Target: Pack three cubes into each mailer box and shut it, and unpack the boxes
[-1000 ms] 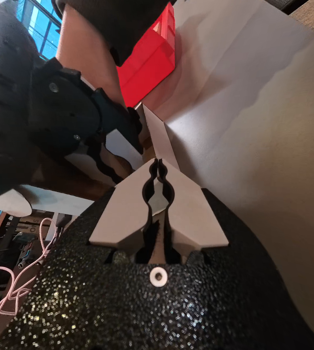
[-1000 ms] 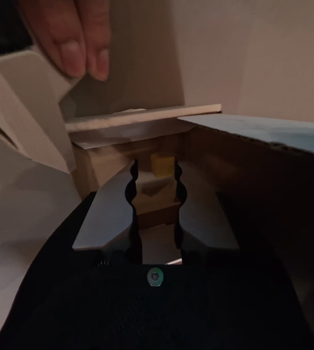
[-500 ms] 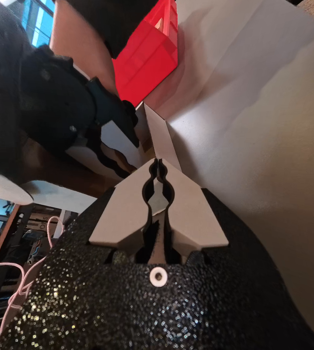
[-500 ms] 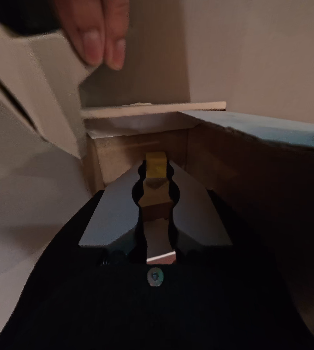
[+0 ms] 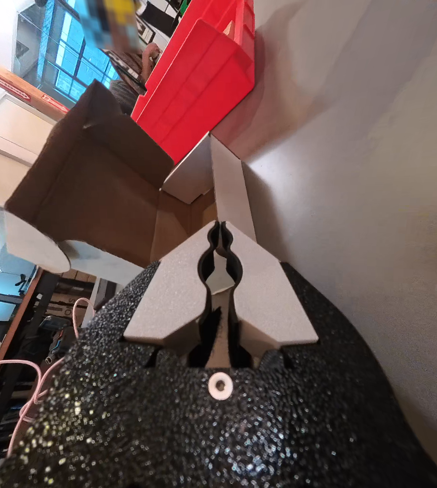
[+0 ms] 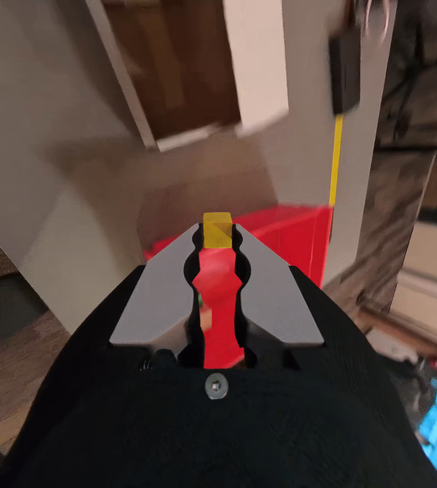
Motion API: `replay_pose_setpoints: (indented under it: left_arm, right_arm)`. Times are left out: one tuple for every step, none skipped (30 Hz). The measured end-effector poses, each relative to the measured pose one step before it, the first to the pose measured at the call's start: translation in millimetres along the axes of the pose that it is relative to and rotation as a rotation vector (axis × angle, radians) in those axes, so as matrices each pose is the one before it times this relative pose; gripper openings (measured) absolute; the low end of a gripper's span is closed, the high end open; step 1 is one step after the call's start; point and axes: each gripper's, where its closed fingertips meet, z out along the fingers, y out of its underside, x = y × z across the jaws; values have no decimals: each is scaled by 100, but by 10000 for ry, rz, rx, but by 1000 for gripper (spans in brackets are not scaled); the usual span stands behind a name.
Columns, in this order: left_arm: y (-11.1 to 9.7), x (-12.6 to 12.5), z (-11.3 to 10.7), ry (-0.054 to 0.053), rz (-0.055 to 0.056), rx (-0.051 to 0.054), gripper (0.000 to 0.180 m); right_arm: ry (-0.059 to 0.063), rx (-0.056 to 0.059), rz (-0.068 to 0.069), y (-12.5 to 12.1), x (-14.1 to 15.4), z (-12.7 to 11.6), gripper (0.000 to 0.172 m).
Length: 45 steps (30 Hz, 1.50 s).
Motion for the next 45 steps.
replay_pose_setpoints:
  left_arm:
    - [27, -29, 6, 0, -31, -1, 0]
    - [13, -10, 9, -7, 15, -14, 0]
    - [-6, -3, 14, -15, 38, -20, 0]
    - [-4, -1, 23, -17, 43, -21, 0]
    - [-6, 6, 11, -16, 41, -19, 0]
    - [-1, 0, 14, -10, 31, -16, 0]
    - [-3, 5, 8, -3, 11, -6, 0]
    - [-2, -1, 1, -2, -2, 2, 0]
    - [-1, -4, 4, -1, -9, 8, 0]
    - [-4, 5, 10, 3, -11, 6, 0]
    - [5, 0, 6, 3, -3, 0, 0]
    - [0, -2, 0, -1, 1, 0, 0]
    - [-2, 1, 11, -4, 4, 1, 0]
    - [6, 3, -1, -3, -2, 4, 0]
    - [-10, 2, 7, 4, -16, 7, 0]
    - [6, 1, 9, 4, -15, 7, 0]
    - [-6, 5, 3, 0, -7, 4, 0]
    - [1, 1, -1, 0, -1, -1, 0]
    - [-3, -5, 14, -1, -1, 1, 0]
    - [0, 5, 0, 1, -5, 0, 0]
    - [1, 8, 4, 2, -5, -5, 0]
    - [-2, 0, 10, -1, 2, -7, 0]
    - [-2, -3, -3, -4, 7, -7, 0]
    - [0, 2, 15, -5, 4, -4, 0]
    - [2, -3, 1, 0, -15, -2, 0]
    - [-7, 0, 12, 4, -28, -1, 0]
    - [7, -2, 13, 0, -15, 2, 0]
    - [-16, 2, 9, -5, 2, -1, 0]
    - [3, 3, 12, -9, 13, -6, 0]
    - [-4, -5, 13, -9, 19, -9, 0]
    - [-2, -1, 10, -11, 28, -11, 0]
    - [3, -5, 5, -17, 42, -14, 0]
    - [9, -5, 13, -23, 43, -18, 0]
    - [5, -3, 8, -30, 57, -23, 0]
    - [6, -14, 16, -28, 81, -33, 0]
    - [12, -13, 7, -25, 83, -34, 0]
    - [19, -10, 12, -23, 59, -22, 0]
    - [26, -28, 3, -17, 31, -15, 0]
    - [53, -37, -1, -9, -5, -14, 0]
    - [113, -84, -6, -25, -11, -33, 0]
    - [182, -133, -7, -90, 37, -62, 0]
    - [237, -239, 2, -205, 44, -95, 1]
    - [248, -548, -29, -448, 152, -160, 2]
    - [-15, -815, -117, -661, 577, -113, 1]
    - [-313, -876, -251, -719, 827, -47, 0]
  right_arm:
    - [84, -602, 412, 2518, 575, -22, 20]
    - [157, -602, 351, 2443, 670, 409, 20]
    - [104, -478, 204, 2078, 496, 774, 20]
    - [-190, -365, 40, 1711, -79, 1079, 20]
    - [-350, -298, -54, 1355, -448, 1280, 20]
    - [-429, -288, -121, 1107, -636, 1377, 20]
    - [-467, -273, -91, 890, -713, 1386, 20]
    - [-472, -245, -65, 703, -693, 1319, 20]
    - [-409, -167, -86, 515, -585, 1190, 20]
    - [-328, -94, -64, 372, -415, 1013, 20]
    - [-285, -22, 13, 233, -305, 834, 20]
    - [-222, 45, 62, 100, -188, 637, 20]
    - [-169, 27, 61, 92, -125, 476, 20]
    - [-109, -36, 41, 151, -51, 346, 20]
    - [-52, -38, 15, 123, -12, 255, 20]
    - [-61, -7, 2, 40, -44, 173, 20]
    - [-62, 8, 11, -14, -58, 117, 20]
    - [-24, -5, 0, -3, -14, 92, 20]
    - [-2, 6, -15, -35, 14, 65, 19]
    - [21, -4, -8, -32, 38, 66, 20]
    - [17, -54, -8, 42, 30, 93, 20]
    - [-7, -96, -6, 95, -26, 109, 22]
    - [95, -117, 30, 129, 137, 114, 24]
    - [90, -139, 47, 172, 148, 55, 26]
    - [47, -113, 56, 176, 95, -20, 28]
    - [37, -33, 68, 87, 92, -120, 30]
    - [82, 38, 109, 35, 166, -252, 32]
    - [163, 87, 156, 21, 307, -414, 32]
    - [236, 128, 169, 1, 402, -602, 32]
    - [395, 169, 124, -96, 557, -798, 31]
    - [603, 224, 25, -304, 740, -1000, 29]
    - [763, 293, -71, -561, 827, -1123, 28]
    - [900, 319, -129, -798, 926, -1209, 28]
    - [916, 387, -168, -1091, 899, -1228, 28]
    - [798, 571, -111, -1555, 712, -1173, 28]
    - [646, 755, 38, -2033, 527, -1041, 28]
    - [459, 848, 174, -2299, 313, -833, 29]
    - [247, 864, 315, -2358, 33, -569, 30]
    - [85, 725, 440, -2147, -171, -275, 31]
    - [-62, 538, 471, -1804, -392, -12, 35]
    - [-190, 475, 501, -1604, -645, 158, 42]
    - [-161, 426, 510, -1419, -662, 273, 45]
    - [-56, 406, 439, -1212, -548, 299, 47]
    - [-43, 409, 371, -1030, -603, 279, 49]
    - [7, 353, 378, -774, -534, 214, 50]
